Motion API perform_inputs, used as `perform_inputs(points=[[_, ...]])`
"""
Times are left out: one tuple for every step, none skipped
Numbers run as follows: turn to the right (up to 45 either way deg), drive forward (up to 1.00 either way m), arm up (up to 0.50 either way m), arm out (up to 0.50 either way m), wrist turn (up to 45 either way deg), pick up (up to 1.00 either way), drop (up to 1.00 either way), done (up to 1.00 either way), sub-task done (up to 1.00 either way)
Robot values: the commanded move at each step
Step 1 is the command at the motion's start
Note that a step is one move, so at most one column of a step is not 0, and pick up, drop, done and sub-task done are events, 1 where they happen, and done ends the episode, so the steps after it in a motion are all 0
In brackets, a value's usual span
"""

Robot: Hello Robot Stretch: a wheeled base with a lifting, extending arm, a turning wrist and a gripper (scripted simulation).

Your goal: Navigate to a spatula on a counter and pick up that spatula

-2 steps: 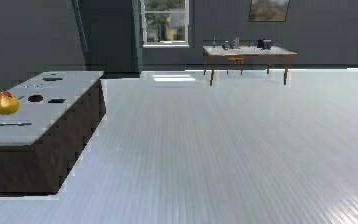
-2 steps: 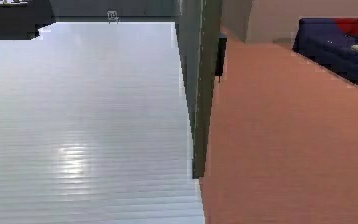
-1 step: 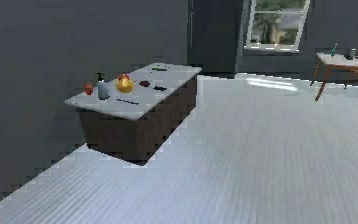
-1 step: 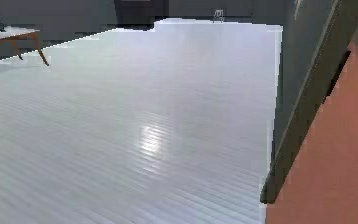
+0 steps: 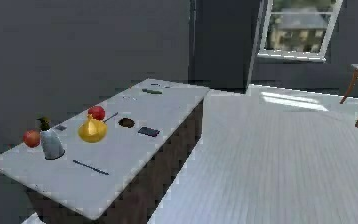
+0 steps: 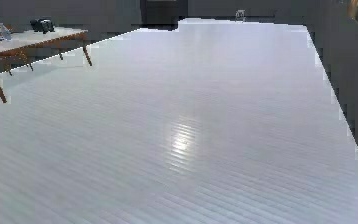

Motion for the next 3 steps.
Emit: perform_inputs(points=[[45.0, 0.00, 0.00, 0.00, 0.0, 0.00, 0.00, 0.00, 0.00], [45.0, 0.00, 0.00, 0.00, 0.0, 0.00, 0.00, 0.00, 0.00], [24.0, 0.00, 0.00, 0.00, 0.0, 0.00, 0.00, 0.00, 0.00]])
